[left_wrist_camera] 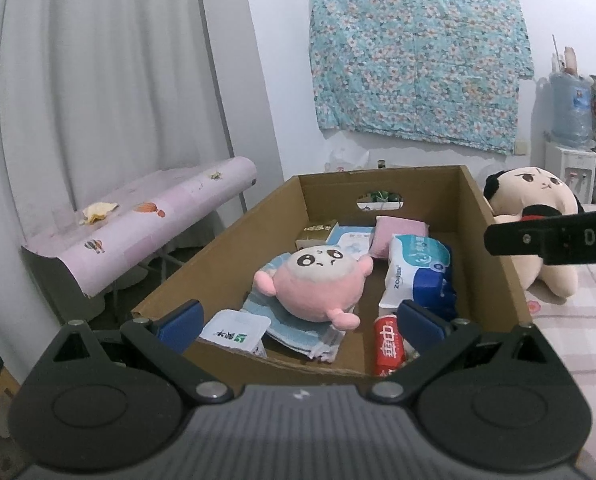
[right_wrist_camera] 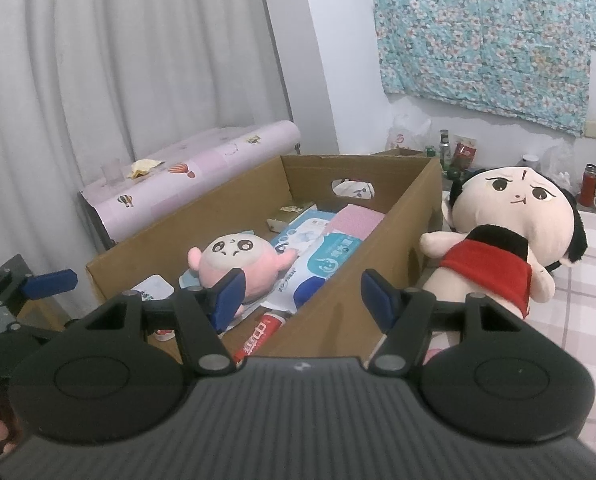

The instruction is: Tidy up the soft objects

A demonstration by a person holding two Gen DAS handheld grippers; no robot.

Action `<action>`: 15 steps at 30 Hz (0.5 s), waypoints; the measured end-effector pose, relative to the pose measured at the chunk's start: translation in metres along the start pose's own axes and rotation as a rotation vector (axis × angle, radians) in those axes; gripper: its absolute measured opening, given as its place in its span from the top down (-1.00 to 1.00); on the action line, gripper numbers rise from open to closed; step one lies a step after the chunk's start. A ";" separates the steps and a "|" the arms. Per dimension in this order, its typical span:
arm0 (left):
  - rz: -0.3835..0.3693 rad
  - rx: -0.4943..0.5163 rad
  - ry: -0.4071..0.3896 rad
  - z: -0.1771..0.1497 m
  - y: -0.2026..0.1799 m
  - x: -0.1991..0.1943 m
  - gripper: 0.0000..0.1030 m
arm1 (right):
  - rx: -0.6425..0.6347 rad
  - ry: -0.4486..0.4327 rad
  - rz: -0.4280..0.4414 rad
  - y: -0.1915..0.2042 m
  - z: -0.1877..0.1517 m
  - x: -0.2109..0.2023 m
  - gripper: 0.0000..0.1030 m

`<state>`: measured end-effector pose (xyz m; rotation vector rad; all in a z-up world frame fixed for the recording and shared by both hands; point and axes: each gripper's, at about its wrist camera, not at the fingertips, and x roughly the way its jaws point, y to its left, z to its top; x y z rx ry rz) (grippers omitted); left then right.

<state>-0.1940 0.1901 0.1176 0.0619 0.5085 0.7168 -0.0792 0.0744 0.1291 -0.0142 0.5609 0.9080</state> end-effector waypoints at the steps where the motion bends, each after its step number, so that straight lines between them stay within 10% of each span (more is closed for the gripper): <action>1: 0.003 0.001 -0.003 0.000 -0.001 0.000 -1.00 | -0.001 0.001 0.000 0.000 0.000 0.000 -0.24; 15: -0.002 0.003 -0.003 0.004 -0.009 -0.002 -1.00 | 0.008 0.002 0.012 0.000 0.000 0.003 -0.24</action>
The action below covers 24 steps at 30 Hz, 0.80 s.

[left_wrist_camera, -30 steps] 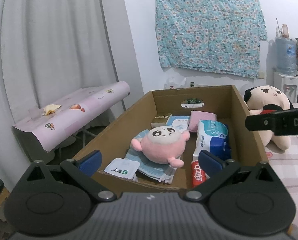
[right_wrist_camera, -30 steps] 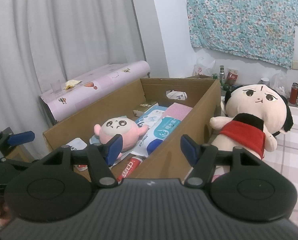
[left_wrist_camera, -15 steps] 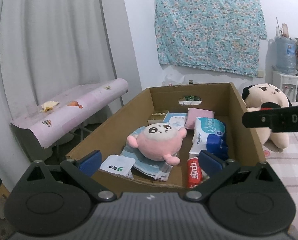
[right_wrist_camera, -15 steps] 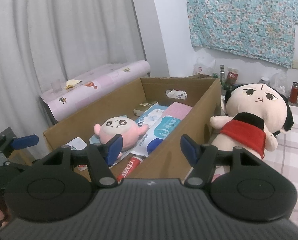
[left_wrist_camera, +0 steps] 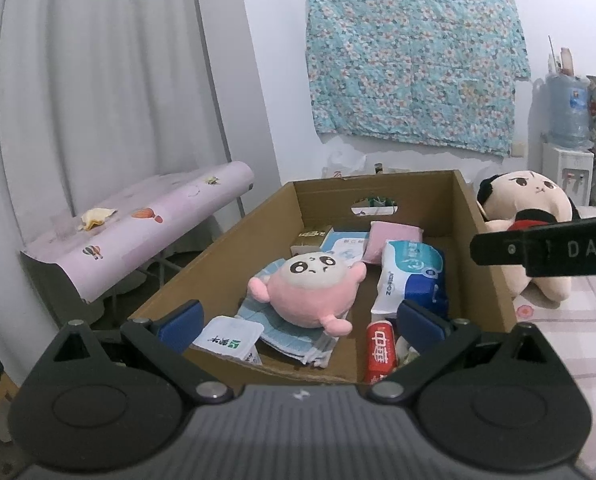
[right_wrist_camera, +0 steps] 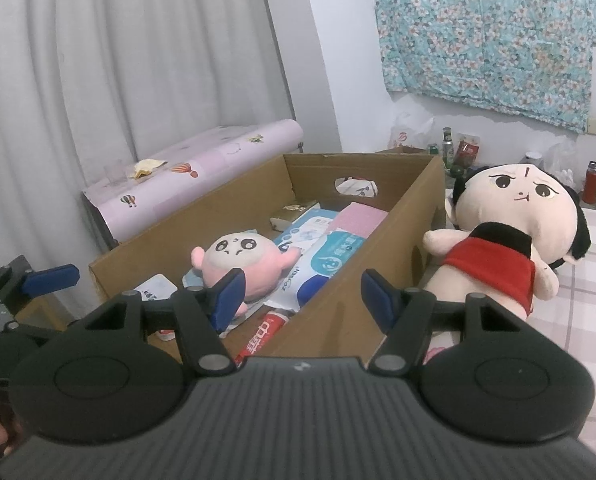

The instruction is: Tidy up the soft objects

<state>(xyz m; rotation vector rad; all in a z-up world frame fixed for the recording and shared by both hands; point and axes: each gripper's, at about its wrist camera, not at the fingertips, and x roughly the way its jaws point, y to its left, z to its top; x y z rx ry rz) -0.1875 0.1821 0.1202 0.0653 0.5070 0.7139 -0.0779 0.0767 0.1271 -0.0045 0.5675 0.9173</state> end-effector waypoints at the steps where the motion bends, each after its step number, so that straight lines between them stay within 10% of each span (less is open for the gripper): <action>1: -0.001 0.004 0.001 0.000 -0.001 0.000 -1.00 | 0.000 0.000 0.001 0.000 0.000 0.001 -0.24; 24: 0.002 0.010 0.021 -0.003 -0.004 -0.003 -1.00 | 0.001 0.003 0.002 0.001 0.000 0.002 -0.24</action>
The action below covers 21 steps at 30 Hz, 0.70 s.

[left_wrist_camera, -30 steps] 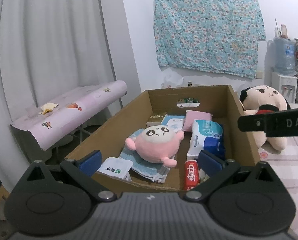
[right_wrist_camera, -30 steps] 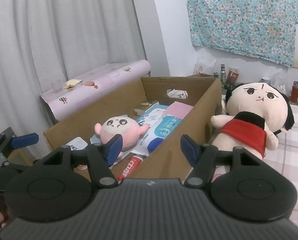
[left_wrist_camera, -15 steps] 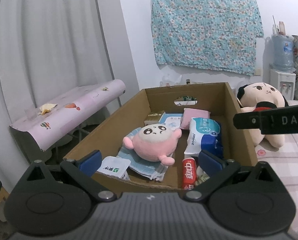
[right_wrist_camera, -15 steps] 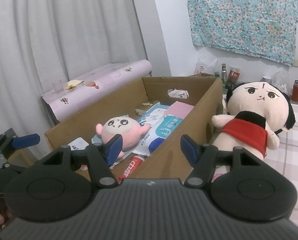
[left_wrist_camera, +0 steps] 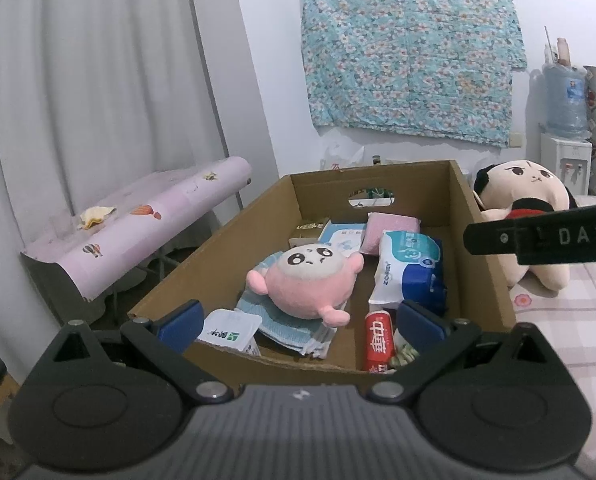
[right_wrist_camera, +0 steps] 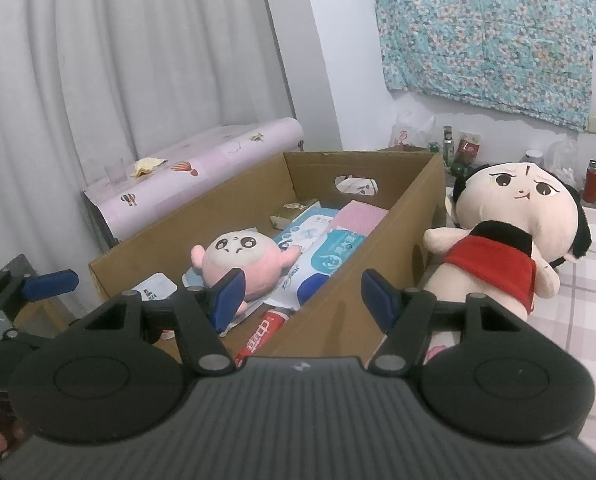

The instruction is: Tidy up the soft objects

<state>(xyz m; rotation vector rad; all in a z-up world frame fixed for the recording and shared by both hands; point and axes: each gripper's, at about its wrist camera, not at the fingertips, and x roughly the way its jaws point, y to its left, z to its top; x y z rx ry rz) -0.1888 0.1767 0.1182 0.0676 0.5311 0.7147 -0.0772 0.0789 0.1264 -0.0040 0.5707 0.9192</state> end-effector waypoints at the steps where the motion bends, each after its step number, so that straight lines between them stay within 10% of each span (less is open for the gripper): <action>1: -0.002 0.001 -0.001 0.001 0.000 0.000 -1.00 | 0.000 0.000 0.001 0.000 0.000 0.001 -0.24; 21: 0.005 0.006 0.000 0.000 0.000 -0.001 -1.00 | 0.005 -0.002 0.006 -0.003 -0.004 0.002 -0.29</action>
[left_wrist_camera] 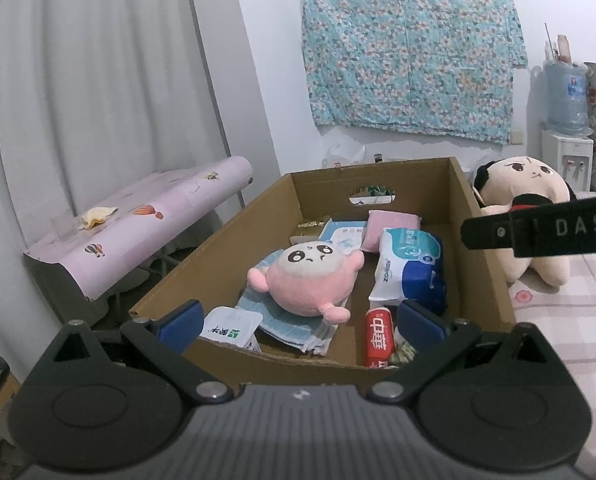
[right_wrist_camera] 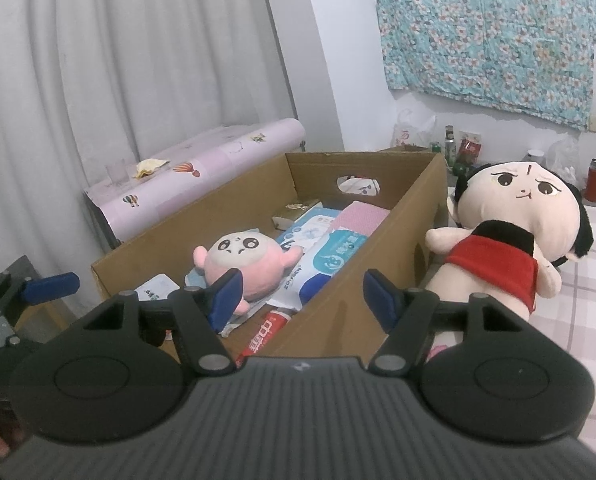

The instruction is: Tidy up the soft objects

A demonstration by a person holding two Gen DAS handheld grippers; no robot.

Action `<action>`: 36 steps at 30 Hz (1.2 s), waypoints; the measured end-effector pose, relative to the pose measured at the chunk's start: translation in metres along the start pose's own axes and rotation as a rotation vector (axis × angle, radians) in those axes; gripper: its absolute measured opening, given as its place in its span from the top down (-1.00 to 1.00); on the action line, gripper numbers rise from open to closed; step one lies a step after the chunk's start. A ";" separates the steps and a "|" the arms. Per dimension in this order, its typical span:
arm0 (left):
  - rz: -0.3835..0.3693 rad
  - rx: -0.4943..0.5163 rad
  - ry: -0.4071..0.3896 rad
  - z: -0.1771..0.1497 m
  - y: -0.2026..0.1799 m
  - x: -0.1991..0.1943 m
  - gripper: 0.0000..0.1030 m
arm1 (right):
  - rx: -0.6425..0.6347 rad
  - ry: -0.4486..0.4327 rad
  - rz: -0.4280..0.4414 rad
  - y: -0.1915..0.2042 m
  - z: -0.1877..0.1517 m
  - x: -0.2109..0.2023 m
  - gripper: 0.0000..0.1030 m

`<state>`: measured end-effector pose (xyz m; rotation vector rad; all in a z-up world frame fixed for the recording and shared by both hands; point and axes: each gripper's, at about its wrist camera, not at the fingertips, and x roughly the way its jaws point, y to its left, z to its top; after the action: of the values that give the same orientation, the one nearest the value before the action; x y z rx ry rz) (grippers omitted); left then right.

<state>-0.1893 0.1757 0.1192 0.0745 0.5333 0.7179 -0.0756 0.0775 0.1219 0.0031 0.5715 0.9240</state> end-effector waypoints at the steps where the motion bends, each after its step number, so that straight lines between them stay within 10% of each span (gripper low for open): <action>1: 0.001 -0.001 -0.001 0.000 0.000 0.000 -1.00 | -0.001 0.001 -0.001 0.000 0.000 0.000 -0.30; 36: 0.014 0.011 0.005 -0.003 0.004 0.005 -1.00 | -0.008 0.004 -0.002 0.000 -0.001 -0.001 -0.31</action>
<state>-0.1902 0.1819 0.1153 0.0872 0.5424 0.7291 -0.0769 0.0764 0.1214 -0.0063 0.5716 0.9243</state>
